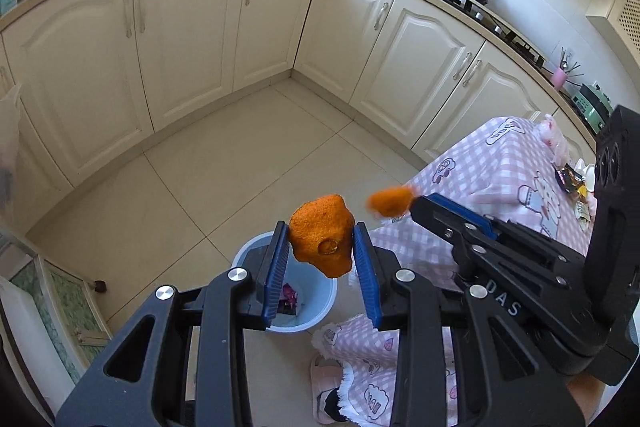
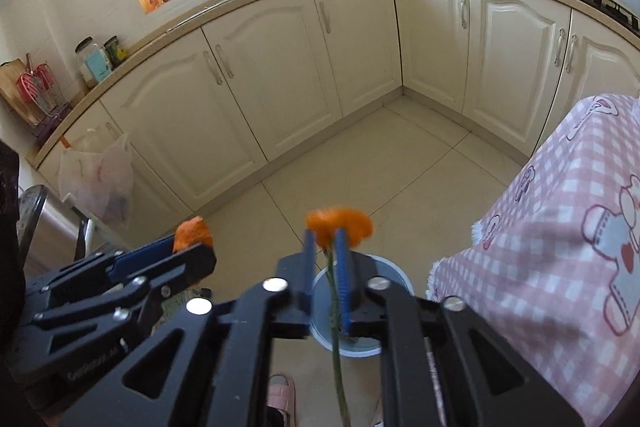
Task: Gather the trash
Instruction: 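Carry both orange pieces to the bucket and open both tools to drop them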
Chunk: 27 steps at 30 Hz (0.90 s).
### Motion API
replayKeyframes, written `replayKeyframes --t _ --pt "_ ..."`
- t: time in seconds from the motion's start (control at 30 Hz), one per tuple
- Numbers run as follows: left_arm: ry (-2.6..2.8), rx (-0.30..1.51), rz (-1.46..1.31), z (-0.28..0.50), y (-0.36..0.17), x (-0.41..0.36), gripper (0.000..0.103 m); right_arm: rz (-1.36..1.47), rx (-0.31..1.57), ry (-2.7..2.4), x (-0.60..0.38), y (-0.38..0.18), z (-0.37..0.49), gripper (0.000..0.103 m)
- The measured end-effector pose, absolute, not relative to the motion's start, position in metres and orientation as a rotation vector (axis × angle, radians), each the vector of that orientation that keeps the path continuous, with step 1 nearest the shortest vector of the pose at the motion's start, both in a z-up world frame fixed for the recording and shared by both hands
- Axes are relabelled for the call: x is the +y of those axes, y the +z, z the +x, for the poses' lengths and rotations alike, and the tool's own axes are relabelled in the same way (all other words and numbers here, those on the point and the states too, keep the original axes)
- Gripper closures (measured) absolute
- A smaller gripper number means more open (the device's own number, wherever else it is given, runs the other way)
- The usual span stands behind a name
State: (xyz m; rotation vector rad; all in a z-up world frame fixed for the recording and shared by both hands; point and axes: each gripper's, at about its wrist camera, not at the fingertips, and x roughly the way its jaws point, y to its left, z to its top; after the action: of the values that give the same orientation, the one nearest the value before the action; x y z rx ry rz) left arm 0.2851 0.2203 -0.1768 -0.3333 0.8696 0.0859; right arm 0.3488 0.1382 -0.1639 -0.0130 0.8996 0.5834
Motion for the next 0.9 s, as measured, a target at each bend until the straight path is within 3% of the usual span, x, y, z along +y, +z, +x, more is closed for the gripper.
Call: replayKeyframes --t 0.07,0.77,0.8,0.87,0.9 --pt "0.082 0.875 -0.335 0.286 -0.181 0.224 0.072 -0.012 0.891 0.574 0.141 -0.168 0.354 0.067" --pt "0.039 0.928 -0.291 0.321 -0.195 0.194 0.071 0.027 0.78 0.391 0.057 -0.15 0.354 0.063" --pt "0.049 0.912 -0.29 0.324 -0.191 0.193 0.068 0.037 0.77 0.383 0.052 -0.147 0.354 0.063" --pt "0.07 0.896 -0.276 0.327 -0.183 0.189 0.029 0.047 0.756 0.373 0.043 -0.142 0.354 0.063" --pt "0.081 0.876 -0.27 0.327 -0.179 0.187 0.027 0.051 0.748 0.367 0.038 -0.139 0.354 0.063"
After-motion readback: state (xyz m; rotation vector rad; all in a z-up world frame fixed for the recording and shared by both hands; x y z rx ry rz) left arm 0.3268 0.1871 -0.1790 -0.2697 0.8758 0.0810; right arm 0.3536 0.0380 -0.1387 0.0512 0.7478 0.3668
